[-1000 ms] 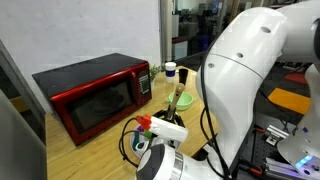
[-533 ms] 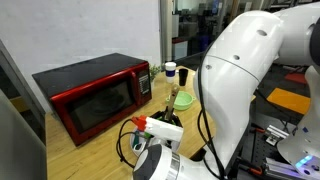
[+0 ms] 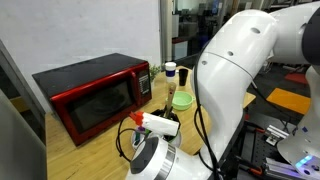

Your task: Remove the black cup from the light green pot, use the ladle to scoop out some of the contents in the green bowl into the pot

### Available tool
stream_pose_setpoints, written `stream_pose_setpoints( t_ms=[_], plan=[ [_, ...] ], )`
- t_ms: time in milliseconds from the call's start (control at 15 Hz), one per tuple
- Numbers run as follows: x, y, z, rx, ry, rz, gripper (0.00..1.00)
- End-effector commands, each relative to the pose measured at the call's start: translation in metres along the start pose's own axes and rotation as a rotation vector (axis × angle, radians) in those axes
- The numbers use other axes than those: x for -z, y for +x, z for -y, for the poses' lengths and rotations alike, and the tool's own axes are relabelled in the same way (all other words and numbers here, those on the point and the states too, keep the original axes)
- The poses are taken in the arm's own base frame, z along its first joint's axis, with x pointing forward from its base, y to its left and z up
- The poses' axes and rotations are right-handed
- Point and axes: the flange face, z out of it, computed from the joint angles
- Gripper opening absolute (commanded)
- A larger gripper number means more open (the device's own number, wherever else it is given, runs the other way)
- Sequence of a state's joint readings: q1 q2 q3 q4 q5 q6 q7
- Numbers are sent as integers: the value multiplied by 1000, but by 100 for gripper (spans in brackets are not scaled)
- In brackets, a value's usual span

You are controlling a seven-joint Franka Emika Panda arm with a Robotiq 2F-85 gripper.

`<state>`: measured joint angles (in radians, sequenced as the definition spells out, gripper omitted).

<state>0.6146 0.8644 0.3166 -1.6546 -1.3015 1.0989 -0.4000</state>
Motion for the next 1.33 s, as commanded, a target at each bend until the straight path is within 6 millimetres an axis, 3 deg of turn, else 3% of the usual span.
stream_pose_setpoints(
  t_ms=[0, 467, 933, 1267],
  plan=[
    [-6, 3, -6, 16, 29, -36, 6],
    [1, 9, -8, 19, 25, -49, 6],
    [12, 4, -14, -4, 0, -132, 6],
    [7, -3, -17, -34, -5, -194, 6]
  ],
)
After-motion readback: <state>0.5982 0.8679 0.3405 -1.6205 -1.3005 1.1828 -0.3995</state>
